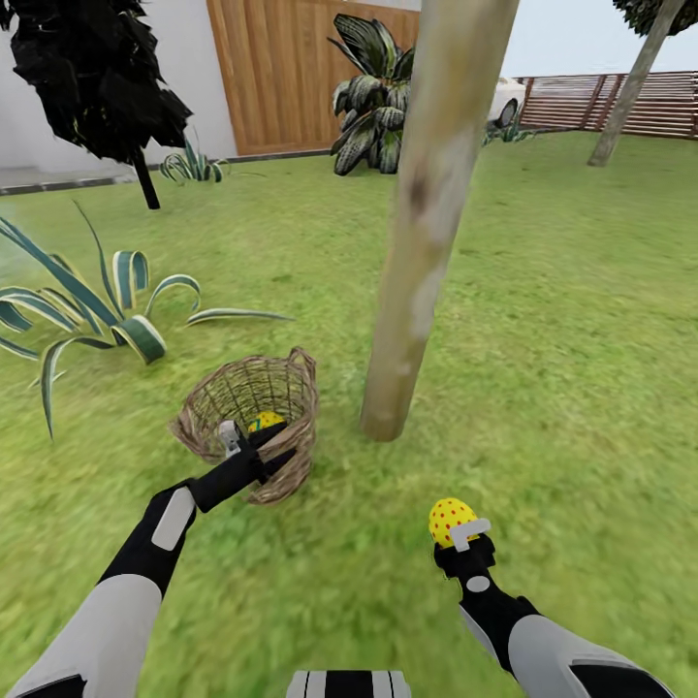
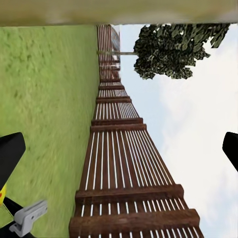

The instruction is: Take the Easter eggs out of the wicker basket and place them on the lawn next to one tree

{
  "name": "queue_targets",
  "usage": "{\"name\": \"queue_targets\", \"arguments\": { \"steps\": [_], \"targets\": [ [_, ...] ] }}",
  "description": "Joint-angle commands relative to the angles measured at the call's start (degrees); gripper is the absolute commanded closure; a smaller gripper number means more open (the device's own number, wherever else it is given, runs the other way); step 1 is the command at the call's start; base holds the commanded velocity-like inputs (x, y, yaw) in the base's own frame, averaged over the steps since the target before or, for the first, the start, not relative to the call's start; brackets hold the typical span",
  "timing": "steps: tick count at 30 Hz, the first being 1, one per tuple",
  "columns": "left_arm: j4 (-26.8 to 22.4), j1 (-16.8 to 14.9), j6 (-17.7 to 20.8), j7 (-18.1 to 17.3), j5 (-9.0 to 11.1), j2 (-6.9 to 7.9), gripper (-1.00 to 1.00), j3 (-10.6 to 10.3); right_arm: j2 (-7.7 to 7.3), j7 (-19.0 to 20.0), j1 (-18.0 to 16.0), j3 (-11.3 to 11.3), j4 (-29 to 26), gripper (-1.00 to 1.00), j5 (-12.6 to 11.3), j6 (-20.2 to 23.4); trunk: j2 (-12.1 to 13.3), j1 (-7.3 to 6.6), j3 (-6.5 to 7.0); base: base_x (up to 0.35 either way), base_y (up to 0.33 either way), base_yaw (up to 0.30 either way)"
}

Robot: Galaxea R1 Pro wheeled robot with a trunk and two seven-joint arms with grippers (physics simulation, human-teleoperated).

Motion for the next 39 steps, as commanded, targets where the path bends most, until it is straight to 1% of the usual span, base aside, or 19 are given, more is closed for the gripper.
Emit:
{"name": "queue_targets", "arguments": {
  "steps": [1,12,18,19,20,21,22,24,25,26,27,28,29,31,32,33,35,37,39],
  "targets": [
    [-0.02,-0.02,0.26,-0.12,-0.01,-0.15,-1.0,0.08,0.03,-0.12,-0.05,-0.36,0.09,1.0,0.49,-0.17,-0.01,0.01,0.02,0.227,-0.253,-0.201],
    [-0.01,-0.02,0.27,-0.18,-0.01,-0.39,-1.0,0.08,0.03,-0.04,-0.02,-0.36,0.09,1.0,0.49,-0.17,-0.01,0.01,0.69,0.24,-0.244,-0.235],
    [0.01,-0.02,0.21,-0.12,-0.05,-0.47,-1.0,0.01,0.12,-0.04,-0.04,-0.24,0.11,1.0,0.56,-0.25,-0.01,0.01,0.77,0.13,-0.128,-0.054],
    [0.06,-0.02,0.13,0.16,-0.19,-1.42,-1.0,-0.07,0.12,-0.04,-0.03,-0.21,0.14,1.0,0.57,-0.26,-0.01,0.01,0.77,0.007,-0.007,-0.002],
    [0.11,-0.02,-0.13,0.43,-0.41,-3.08,-1.0,-0.26,0.12,-0.04,-0.04,-0.16,0.13,1.0,0.6,-0.26,-0.01,0.01,0.77,0.004,-0.003,-0.001],
    [0.12,-0.02,-0.74,1.13,-0.63,-5.11,-1.0,-2.16,0.12,-0.06,-0.04,-0.09,0.1,1.0,0.64,-0.21,-0.01,0.01,0.77,0.001,-0.001,0.0],
    [-0.13,-0.02,-1.12,1.99,-0.6,-6.02,-1.0,-5.68,0.25,-0.09,-0.05,-0.05,0.09,1.0,0.65,-0.01,-0.01,0.01,0.77,0.0,0.0,0.0],
    [-2.64,-0.02,-1.62,2.73,-0.12,-7.49,-1.0,-14.71,1.03,-0.36,-0.05,-0.02,0.09,1.0,0.59,0.5,-0.01,0.01,0.77,0.0,0.0,0.0],
    [-6.51,-0.02,-1.72,2.94,0.72,-8.11,-1.0,-18.15,1.47,-0.43,-0.14,-0.01,0.09,1.0,0.58,1.86,-0.01,0.01,0.77,0.0,0.0,0.0],
    [-12.56,-0.02,-1.5,3.02,3.0,-8.38,-1.0,-20.26,2.42,-0.19,-1.2,-0.01,-0.33,1.0,0.54,7.52,-0.01,0.01,0.77,0.0,0.0,0.0],
    [-14.35,-0.02,-1.31,2.84,4.37,-8.07,-1.0,-20.71,3.64,-0.1,-2.68,-0.06,-0.59,1.0,0.56,10.57,-0.01,0.01,0.77,0.0,0.0,0.0],
    [-15.22,-0.02,-1.17,2.66,5.19,-7.84,-1.0,-20.86,4.92,-0.11,-3.28,-0.08,-0.52,1.0,0.62,11.9,-0.01,0.01,0.77,0.0,0.0,0.0],
    [-16.13,-0.02,-1.13,2.53,5.6,-7.7,-1.0,-20.9,5.67,-0.12,-3.45,-0.09,-0.48,1.0,0.69,12.3,-0.01,0.01,0.77,0.0,0.0,0.0],
    [-18.7,-0.02,-1.1,2.39,6.26,-7.63,-1.0,-20.92,6.65,-0.13,-3.68,-0.06,-0.52,1.0,0.81,12.77,-0.01,0.01,0.77,0.0,0.0,0.0],
    [-19.31,0.0,-1.13,2.44,10.19,-7.54,-1.0,-20.98,7.56,-0.13,-3.8,-0.09,-0.2,1.0,0.83,14.13,-0.01,0.01,0.77,0.0,0.0,0.0],
    [-19.51,0.34,-1.15,2.45,13.32,-6.9,-1.0,-21.06,7.78,-0.11,-3.83,-0.03,-0.1,1.0,0.9,14.47,-0.01,0.01,0.77,0.0,0.0,0.0],
    [-19.5,0.67,-1.11,2.45,14.37,-6.6,-1.0,-21.11,7.78,0.0,-3.83,0.04,-0.24,1.0,1.0,13.88,-0.01,0.01,0.77,0.0,0.0,0.0],
    [-19.38,0.87,-1.1,2.46,14.54,-6.55,-1.0,-21.16,7.73,0.01,-3.77,0.21,-0.35,1.0,1.1,10.58,-0.01,0.01,0.77,0.0,0.0,0.0],
    [-19.3,0.94,-1.17,2.5,14.57,-6.61,-1.0,-21.18,7.77,-0.06,-3.62,0.31,-0.31,1.0,1.22,9.1,-0.01,0.01,0.71,0.0,0.0,0.081]
  ]
}}
